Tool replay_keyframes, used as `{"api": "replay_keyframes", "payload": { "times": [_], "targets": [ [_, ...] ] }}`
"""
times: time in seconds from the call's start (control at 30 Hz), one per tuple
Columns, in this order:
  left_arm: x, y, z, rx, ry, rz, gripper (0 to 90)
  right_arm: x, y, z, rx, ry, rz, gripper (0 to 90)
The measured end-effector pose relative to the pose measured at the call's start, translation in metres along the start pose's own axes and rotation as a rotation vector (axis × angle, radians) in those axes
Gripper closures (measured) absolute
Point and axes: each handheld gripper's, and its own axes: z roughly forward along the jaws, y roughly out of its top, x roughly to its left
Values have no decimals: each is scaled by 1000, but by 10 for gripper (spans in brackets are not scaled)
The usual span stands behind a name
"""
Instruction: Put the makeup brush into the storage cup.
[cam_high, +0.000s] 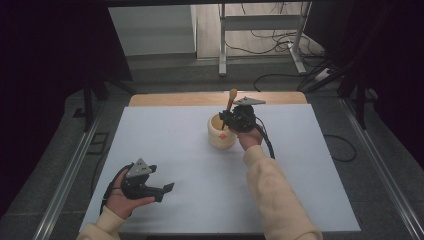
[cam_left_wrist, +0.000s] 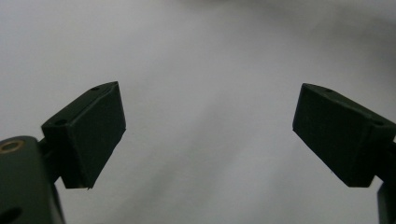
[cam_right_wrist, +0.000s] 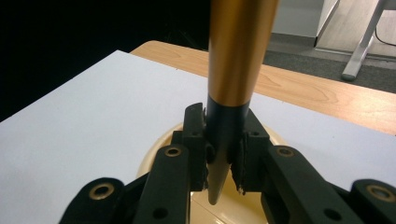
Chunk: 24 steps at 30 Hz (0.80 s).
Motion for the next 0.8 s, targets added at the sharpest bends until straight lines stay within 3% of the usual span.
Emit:
{"api": "replay_keyframes", "payload": {
  "times": [0.37,0.47,0.57,0.67,0.8],
  "targets": [
    [-1,0,0,3,0,7,106,-1,-3,2,12,-3,-11,756],
    [-1,0,0,-2,2,11,107,0,-1,0,-11,-12,-30,502],
    [-2,1,0,-3,3,14,107,2,1,-4,-54,-92,-20,224],
    [-2,0,0,-1,3,15,107,0,3,-10,-94,-103,3,119],
    [-2,0,0,2,4,18,107,-2,4,-19,-104,-100,14,65]
  ]
}}
